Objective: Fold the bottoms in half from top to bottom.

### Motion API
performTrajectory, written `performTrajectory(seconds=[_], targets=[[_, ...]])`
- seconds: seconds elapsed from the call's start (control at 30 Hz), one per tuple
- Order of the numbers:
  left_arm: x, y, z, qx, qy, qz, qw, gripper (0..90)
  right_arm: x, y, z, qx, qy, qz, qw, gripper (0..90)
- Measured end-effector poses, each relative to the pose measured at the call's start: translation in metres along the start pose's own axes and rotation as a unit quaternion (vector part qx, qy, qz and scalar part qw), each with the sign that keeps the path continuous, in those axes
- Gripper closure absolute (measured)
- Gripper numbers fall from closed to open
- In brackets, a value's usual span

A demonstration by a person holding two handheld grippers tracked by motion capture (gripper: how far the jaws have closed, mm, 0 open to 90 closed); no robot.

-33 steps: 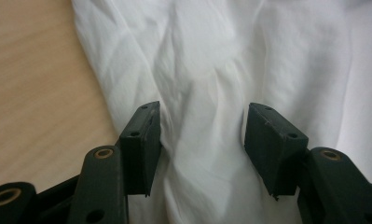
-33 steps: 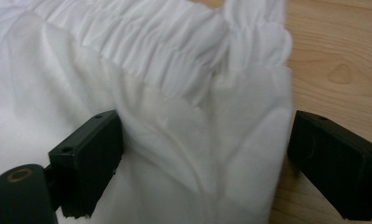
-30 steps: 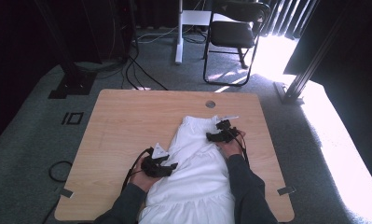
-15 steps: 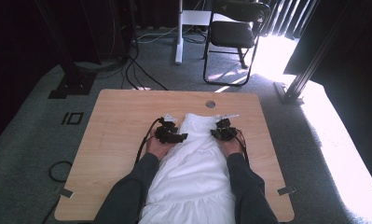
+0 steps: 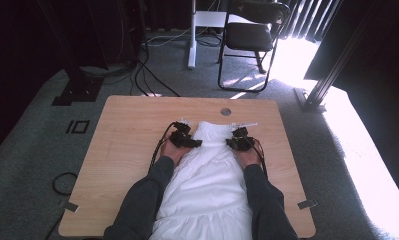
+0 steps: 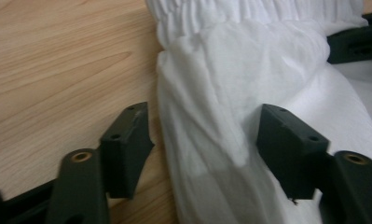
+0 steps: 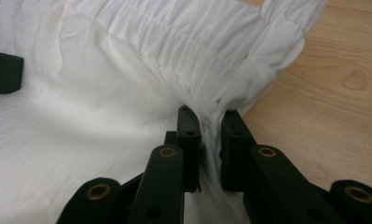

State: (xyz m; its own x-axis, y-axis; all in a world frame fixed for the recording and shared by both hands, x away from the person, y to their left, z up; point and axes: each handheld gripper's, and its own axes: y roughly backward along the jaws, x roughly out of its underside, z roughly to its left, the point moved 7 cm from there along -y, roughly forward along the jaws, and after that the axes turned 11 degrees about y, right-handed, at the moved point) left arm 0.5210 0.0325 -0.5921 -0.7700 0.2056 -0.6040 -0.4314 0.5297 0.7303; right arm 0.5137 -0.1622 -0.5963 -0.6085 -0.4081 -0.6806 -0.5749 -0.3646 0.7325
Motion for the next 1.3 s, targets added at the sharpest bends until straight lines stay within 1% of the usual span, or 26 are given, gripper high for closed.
performTrajectory(seconds=[0.03, 0.2, 0.27, 0.3, 0.33, 0.37, 0.4, 0.43, 0.47, 0.5, 0.53, 0.57, 0.6, 0.63, 0.67, 0.7, 0.73, 0.77, 0.8, 0.83, 1.0, 1.03, 1.07, 1.23, 1.27, 1.3], targets=[[0.001, -0.001, -0.003, 0.004, -0.008, 0.001, 1.0, 45.4, 0.0, 0.0, 0.0, -0.001, 0.003, 0.0, 1.0, 81.4], [0.0, -0.004, -0.01, 0.017, -0.004, 0.028, 0.9994, 78.0, -0.002, 0.0, 0.0, -0.002, 0.01, 0.0, 0.9999, 81.6], [-0.002, -0.002, -0.009, 0.015, -0.006, 0.029, 0.9994, 87.2, -0.007, 0.002, -0.002, -0.011, -0.002, -0.01, 0.9999, 82.2], [-0.009, 0.006, -0.008, 0.013, -0.007, 0.008, 0.9999, 87.8, -0.012, 0.005, -0.003, -0.016, -0.005, -0.019, 0.9997, 82.4], [-0.009, 0.006, -0.008, 0.013, -0.007, 0.008, 0.9999, 88.0, -0.012, 0.005, -0.003, -0.016, -0.005, -0.019, 0.9997, 82.4], [-0.02, 0.018, -0.009, 0.011, -0.015, -0.014, 0.9997, 88.1, -0.023, 0.011, -0.005, -0.019, -0.001, -0.033, 0.9993, 82.6], [-0.02, 0.018, -0.009, 0.011, -0.015, -0.014, 0.9997, 88.1, -0.023, 0.011, -0.005, -0.019, -0.001, -0.033, 0.9993, 82.6], [-0.036, 0.034, -0.011, 0.008, -0.024, -0.036, 0.999, 88.1, -0.039, 0.019, -0.006, -0.015, 0.009, -0.046, 0.9988, 82.9], [-0.036, 0.034, -0.011, 0.008, -0.024, -0.036, 0.999, 88.1, -0.048, 0.024, -0.006, -0.013, 0.013, -0.053, 0.9984, 83.0], [-0.051, 0.048, -0.014, 0.006, -0.033, -0.053, 0.998, 88.1, -0.058, 0.03, -0.007, -0.009, 0.017, -0.062, 0.9979, 83.0], [-0.051, 0.048, -0.014, 0.006, -0.033, -0.053, 0.998, 88.1, -0.058, 0.03, -0.007, -0.009, 0.017, -0.062, 0.9979, 83.0], [-0.067, 0.065, -0.018, 0.008, -0.044, -0.074, 0.9963, 88.1, -0.078, 0.043, -0.01, -0.002, 0.024, -0.082, 0.9963, 83.1], [-0.067, 0.065, -0.018, 0.008, -0.044, -0.074, 0.9963, 88.1, -0.078, 0.043, -0.01, -0.002, 0.024, -0.082, 0.9963, 83.1], [-0.082, 0.08, -0.023, 0.009, -0.05, -0.095, 0.9942, 88.1, -0.097, 0.056, -0.012, 0.006, 0.029, -0.103, 0.9942, 83.1], [-0.082, 0.08, -0.023, 0.009, -0.05, -0.095, 0.9942, 88.1, -0.097, 0.056, -0.012, 0.006, 0.029, -0.103, 0.9942, 83.1], [-0.095, 0.094, -0.027, 0.009, -0.057, -0.113, 0.9919, 88.1, -0.114, 0.071, -0.013, 0.013, 0.033, -0.127, 0.9912, 83.1], [-0.095, 0.094, -0.027, 0.009, -0.057, -0.113, 0.9919, 88.1, -0.114, 0.071, -0.013, 0.013, 0.033, -0.127, 0.9912, 83.1], [-0.104, 0.106, -0.03, 0.013, -0.062, -0.126, 0.99, 88.1, -0.127, 0.085, -0.013, 0.017, 0.04, -0.146, 0.9883, 83.1], [-0.104, 0.106, -0.03, 0.013, -0.062, -0.126, 0.99, 88.0, -0.127, 0.085, -0.013, 0.017, 0.04, -0.146, 0.9883, 83.1], [-0.106, 0.112, -0.032, 0.017, -0.061, -0.13, 0.9895, 88.0, -0.134, 0.095, -0.011, 0.009, 0.044, -0.156, 0.9867, 83.0], [-0.095, 0.116, -0.033, 0.029, -0.068, -0.126, 0.9893, 87.5, -0.128, 0.102, -0.005, -0.008, 0.06, -0.154, 0.9861, 82.6], [-0.086, 0.116, -0.035, 0.036, -0.072, -0.119, 0.9896, 87.3, -0.12, 0.103, -0.002, -0.016, 0.065, -0.152, 0.986, 82.4], [-0.086, 0.116, -0.035, 0.036, -0.072, -0.119, 0.9896, 87.2, -0.12, 0.103, -0.002, -0.016, 0.065, -0.152, 0.986, 82.4], [-0.057, 0.127, -0.05, 0.067, -0.09, -0.117, 0.9868, 86.9, -0.093, 0.114, 0.007, -0.047, 0.065, -0.157, 0.9843, 82.3], [-0.057, 0.127, -0.05, 0.067, -0.09, -0.117, 0.9868, 86.9, -0.087, 0.117, 0.009, -0.051, 0.067, -0.158, 0.9839, 82.2], [-0.044, 0.133, -0.057, 0.073, -0.101, -0.111, 0.9859, 86.7, -0.079, 0.121, 0.013, -0.057, 0.069, -0.16, 0.9831, 82.2]])
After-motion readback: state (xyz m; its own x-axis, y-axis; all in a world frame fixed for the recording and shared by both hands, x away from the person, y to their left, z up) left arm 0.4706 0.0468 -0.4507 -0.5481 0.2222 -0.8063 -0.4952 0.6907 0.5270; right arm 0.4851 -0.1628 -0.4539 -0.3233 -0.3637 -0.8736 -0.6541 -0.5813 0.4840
